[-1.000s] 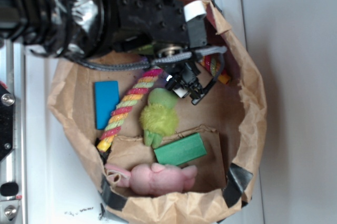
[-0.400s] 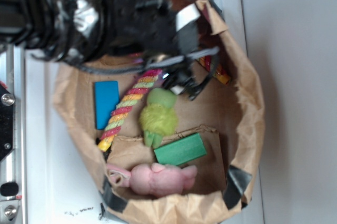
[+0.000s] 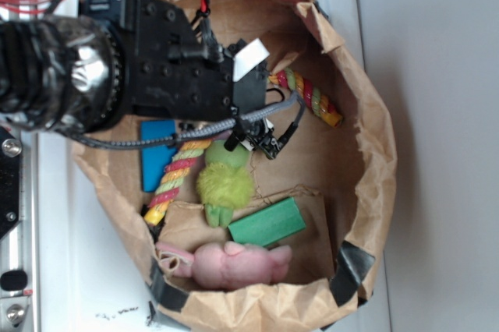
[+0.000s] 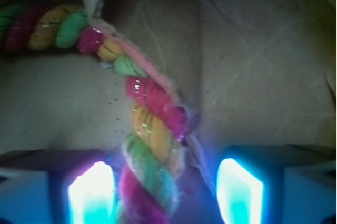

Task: Grab the multicolored rope.

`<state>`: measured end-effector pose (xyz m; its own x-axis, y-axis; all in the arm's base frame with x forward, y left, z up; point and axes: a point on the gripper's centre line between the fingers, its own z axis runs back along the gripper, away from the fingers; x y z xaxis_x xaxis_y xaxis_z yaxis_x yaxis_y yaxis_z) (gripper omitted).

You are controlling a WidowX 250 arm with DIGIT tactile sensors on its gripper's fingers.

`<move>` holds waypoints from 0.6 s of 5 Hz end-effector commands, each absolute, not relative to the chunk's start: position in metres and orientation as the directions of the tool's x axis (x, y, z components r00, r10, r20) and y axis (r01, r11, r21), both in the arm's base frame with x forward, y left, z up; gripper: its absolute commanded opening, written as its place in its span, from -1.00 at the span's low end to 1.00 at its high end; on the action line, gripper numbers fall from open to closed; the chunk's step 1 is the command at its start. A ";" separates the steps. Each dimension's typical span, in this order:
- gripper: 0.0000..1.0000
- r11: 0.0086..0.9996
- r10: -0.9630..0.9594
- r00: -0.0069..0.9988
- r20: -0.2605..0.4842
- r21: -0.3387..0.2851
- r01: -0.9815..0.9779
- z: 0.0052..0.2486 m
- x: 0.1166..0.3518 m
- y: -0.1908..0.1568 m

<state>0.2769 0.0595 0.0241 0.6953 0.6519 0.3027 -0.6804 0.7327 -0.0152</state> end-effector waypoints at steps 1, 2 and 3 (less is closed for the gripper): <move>-1.00 0.722 0.663 0.673 0.329 -0.043 -0.690 0.032 0.280 0.056; -1.00 0.715 0.672 0.666 0.324 -0.050 -0.698 0.033 0.279 0.056; -1.00 0.714 0.679 0.665 0.309 -0.067 -0.697 0.041 0.280 0.056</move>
